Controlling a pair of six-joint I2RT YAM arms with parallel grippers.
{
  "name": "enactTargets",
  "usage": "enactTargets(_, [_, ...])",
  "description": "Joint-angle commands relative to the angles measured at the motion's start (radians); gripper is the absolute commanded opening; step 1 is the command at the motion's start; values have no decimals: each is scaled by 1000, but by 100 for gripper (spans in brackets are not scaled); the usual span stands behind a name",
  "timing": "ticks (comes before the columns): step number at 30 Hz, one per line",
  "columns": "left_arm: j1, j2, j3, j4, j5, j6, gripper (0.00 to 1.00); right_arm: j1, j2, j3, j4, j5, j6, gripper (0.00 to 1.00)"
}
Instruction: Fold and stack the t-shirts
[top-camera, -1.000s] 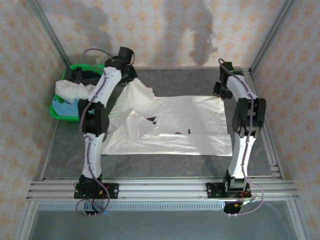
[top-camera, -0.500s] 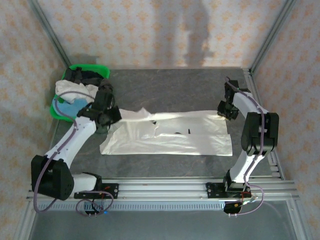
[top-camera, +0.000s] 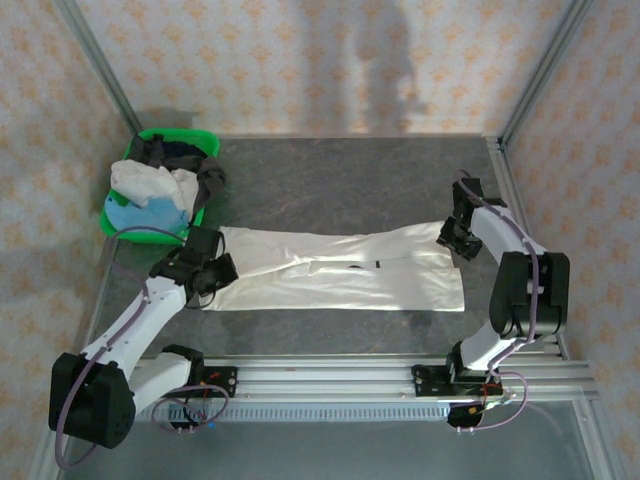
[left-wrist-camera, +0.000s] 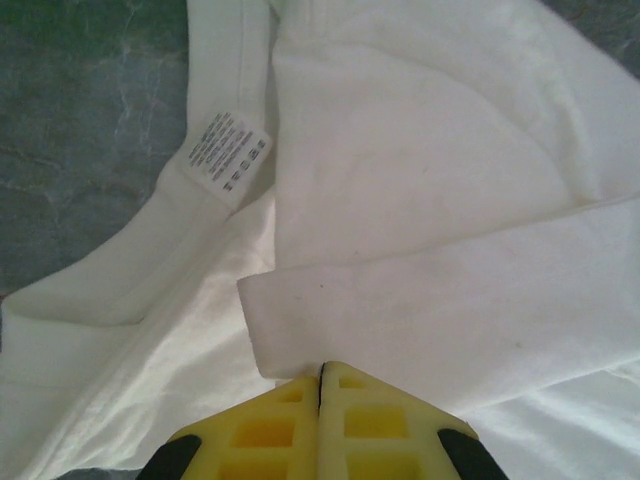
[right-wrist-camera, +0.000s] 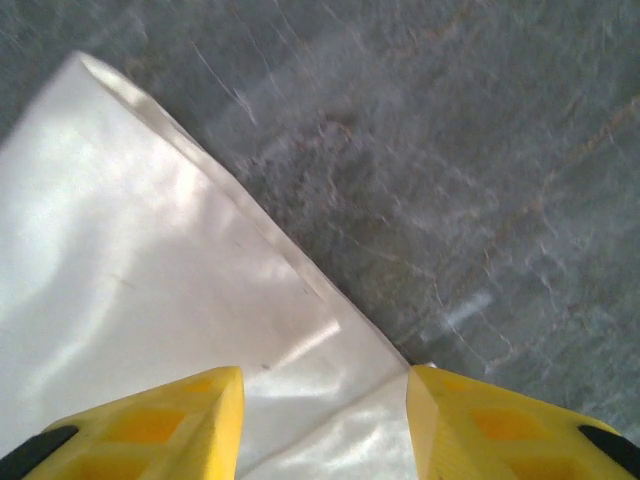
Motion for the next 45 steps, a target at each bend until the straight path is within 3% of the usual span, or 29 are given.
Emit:
enactTargets(1, [-5,6,-18,24,-33,-13,0,-5,-50,-9,30,0,35,49])
enactTargets(6, [-4,27,-21,26,-44,-8,0,-5,-16,-49,95,-65,73,55])
enactTargets(12, [-7,40,-12,30,-46,-6,0,-5,55,-73,163,-104,98,53])
enactTargets(18, [-7,66,-3,39,-48,-8,0,-5,72,-81,168,-67,105,51])
enactTargets(22, [-11,82,4,50,-47,-14,0,-5,105,-89,189,-73,103,43])
enactTargets(26, [-18,104,51,77,-38,-22,0,-5,115,-59,148,-29,89,20])
enactTargets(32, [-25,174,270,27,-60,19,0,-5,64,32,84,15,57,0])
enactTargets(39, [-25,397,622,-26,-91,123,0,-6,173,252,-43,54,-12,0])
enactTargets(45, [-20,503,818,-67,-126,165,0,-10,237,426,-112,84,-43,0])
